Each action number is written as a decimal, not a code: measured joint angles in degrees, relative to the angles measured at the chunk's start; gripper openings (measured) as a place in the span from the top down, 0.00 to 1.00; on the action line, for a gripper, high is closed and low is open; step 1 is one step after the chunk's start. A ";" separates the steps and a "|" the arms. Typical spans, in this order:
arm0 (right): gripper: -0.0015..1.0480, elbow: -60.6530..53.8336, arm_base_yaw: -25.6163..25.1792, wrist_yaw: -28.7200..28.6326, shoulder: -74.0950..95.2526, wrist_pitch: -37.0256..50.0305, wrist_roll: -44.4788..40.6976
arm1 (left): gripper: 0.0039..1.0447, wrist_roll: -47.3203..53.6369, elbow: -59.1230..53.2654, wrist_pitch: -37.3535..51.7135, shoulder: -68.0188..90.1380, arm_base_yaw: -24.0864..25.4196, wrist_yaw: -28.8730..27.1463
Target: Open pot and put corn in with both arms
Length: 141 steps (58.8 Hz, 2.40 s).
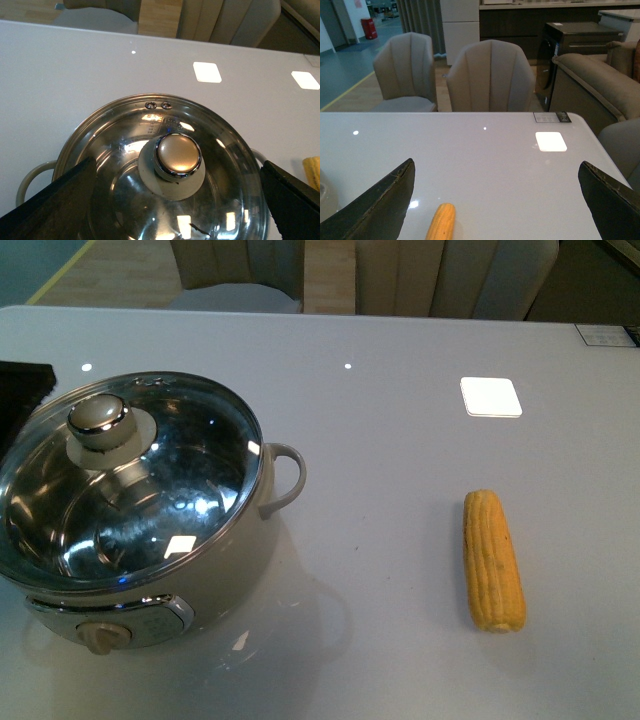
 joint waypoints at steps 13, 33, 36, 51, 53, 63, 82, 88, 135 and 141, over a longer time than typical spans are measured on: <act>0.08 0.00 0.00 -0.02 0.00 0.00 0.00 | 0.06 2.10 4.15 4.31 12.33 -2.69 -0.37; 0.08 0.00 0.00 -0.02 0.00 0.00 0.00 | 0.06 2.25 12.55 2.25 21.38 -3.76 1.77; 0.08 0.00 0.00 -0.02 0.00 0.00 0.00 | 0.06 2.21 13.33 2.05 22.21 -3.76 1.88; 0.08 0.00 0.00 -0.02 -0.02 0.00 0.00 | 0.06 2.08 15.85 -4.11 22.75 -3.85 2.05; 0.08 0.00 0.00 -0.02 -0.02 0.00 -0.02 | 0.06 2.08 15.98 -5.07 22.75 -3.89 1.99; 0.08 0.00 0.00 -0.02 -0.02 0.00 0.00 | 0.06 1.92 16.76 -8.26 22.77 -4.02 0.68; 0.08 0.00 0.00 -0.02 -0.02 0.00 0.00 | 0.06 2.32 18.88 -11.87 22.91 -3.63 -0.39; 0.08 0.00 0.00 -0.02 -0.02 0.00 0.00 | 0.06 3.17 19.78 -13.86 23.10 -3.63 -0.66; 0.08 0.00 0.00 -0.02 -0.02 0.00 0.00 | 0.30 4.63 26.56 -22.10 25.44 -4.13 -0.20; 0.08 0.00 0.00 -0.02 -0.02 0.00 -0.02 | 0.43 4.59 26.58 -22.25 25.44 -4.13 -0.39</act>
